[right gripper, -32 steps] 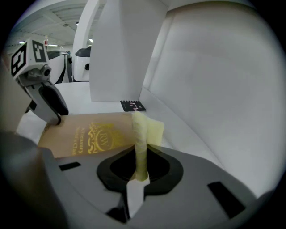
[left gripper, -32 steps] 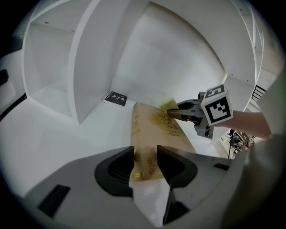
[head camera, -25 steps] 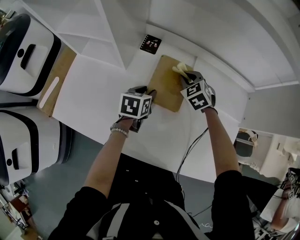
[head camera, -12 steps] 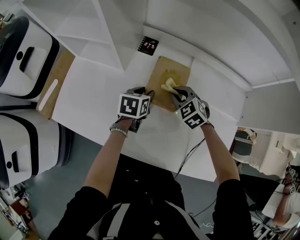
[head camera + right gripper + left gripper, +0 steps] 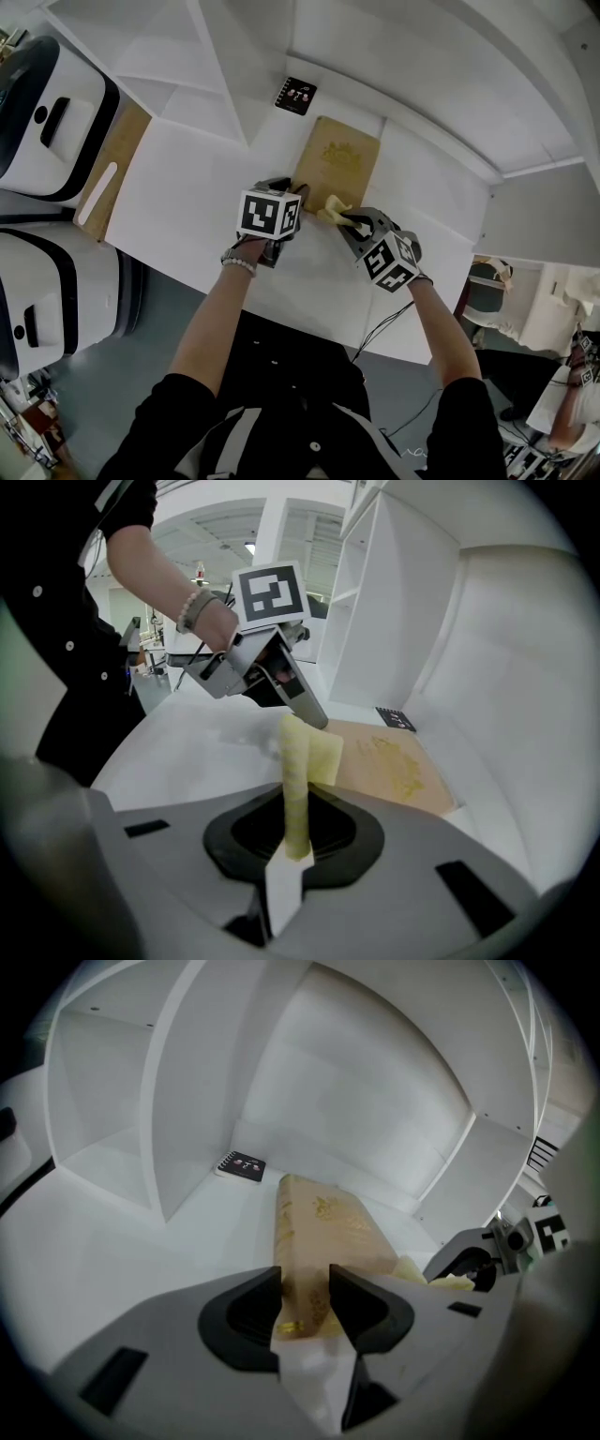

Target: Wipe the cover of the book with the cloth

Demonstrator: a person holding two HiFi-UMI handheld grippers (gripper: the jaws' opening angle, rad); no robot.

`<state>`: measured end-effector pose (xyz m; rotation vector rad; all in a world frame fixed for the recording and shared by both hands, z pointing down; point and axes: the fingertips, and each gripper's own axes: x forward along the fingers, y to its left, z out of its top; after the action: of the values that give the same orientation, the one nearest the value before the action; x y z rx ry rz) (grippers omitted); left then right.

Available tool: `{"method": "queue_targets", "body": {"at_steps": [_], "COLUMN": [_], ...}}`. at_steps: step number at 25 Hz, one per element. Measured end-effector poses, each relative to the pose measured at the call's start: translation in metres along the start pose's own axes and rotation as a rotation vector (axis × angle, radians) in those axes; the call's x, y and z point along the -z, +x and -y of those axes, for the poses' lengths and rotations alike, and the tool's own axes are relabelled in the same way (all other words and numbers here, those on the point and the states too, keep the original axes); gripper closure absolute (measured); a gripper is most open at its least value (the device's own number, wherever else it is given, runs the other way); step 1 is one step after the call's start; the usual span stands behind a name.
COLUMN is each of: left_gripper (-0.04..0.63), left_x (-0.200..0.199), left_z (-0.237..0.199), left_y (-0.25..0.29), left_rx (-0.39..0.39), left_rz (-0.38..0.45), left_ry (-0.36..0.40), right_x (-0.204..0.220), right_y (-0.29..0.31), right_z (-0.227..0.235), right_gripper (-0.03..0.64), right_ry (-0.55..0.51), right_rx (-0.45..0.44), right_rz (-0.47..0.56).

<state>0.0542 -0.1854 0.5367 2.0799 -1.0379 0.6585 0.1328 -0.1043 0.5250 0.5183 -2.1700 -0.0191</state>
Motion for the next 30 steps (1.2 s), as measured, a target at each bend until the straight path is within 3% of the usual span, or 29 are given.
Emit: {"method": "queue_targets", "body": {"at_steps": [3,5,12,17,22,30], "left_gripper": [0.434,0.436,0.437,0.440,0.440,0.440], "left_x": [0.001,0.000,0.000,0.001,0.000,0.000], "left_z": [0.001,0.001,0.002,0.004,0.005,0.005], "left_y": [-0.001,-0.001,-0.001,-0.001,-0.001,-0.001], "left_rx": [-0.004,-0.007,-0.008,-0.005,-0.012,-0.014], "left_rz": [-0.002,0.000,-0.002,-0.005,-0.001,-0.001], "left_ry": [0.005,0.012,0.022,0.040,0.047,0.053], "right_x": [-0.002,-0.008,-0.016,-0.011,0.003,0.008], "right_y": [-0.007,-0.013,-0.018,-0.007,0.009,0.037], "right_z": [-0.009,-0.001,0.084,0.148,0.194,0.201], "right_gripper": [0.581,0.581,0.581,0.581,0.581,0.581], "right_ry": [-0.008,0.041,0.207,0.294,0.356,0.361], "right_rx": [-0.061,-0.054,0.162,0.309,0.391,0.357], "right_rz": [0.014,0.057,0.121,0.102,0.049,-0.044]}}
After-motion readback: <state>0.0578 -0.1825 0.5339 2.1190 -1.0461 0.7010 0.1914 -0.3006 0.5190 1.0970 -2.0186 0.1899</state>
